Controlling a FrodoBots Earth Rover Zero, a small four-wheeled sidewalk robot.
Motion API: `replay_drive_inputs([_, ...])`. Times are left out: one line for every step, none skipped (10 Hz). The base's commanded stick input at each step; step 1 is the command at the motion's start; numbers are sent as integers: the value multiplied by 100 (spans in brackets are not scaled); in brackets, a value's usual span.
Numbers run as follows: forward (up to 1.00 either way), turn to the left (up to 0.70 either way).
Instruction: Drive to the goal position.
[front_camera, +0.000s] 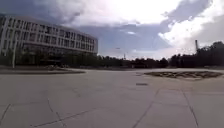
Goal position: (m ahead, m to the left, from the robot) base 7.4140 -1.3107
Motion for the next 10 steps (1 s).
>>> replay_drive_inputs([50, 1])
replay_drive_inputs([50, 1])
replay_drive_inputs([50, 1])
replay_drive_inputs([50, 1])
replay_drive_inputs([50, 1])
replay_drive_inputs([50, 1])
replay_drive_inputs([50, 1])
replay_drive_inputs([50, 1])
replay_drive_inputs([50, 1])
replay_drive_inputs([50, 1])
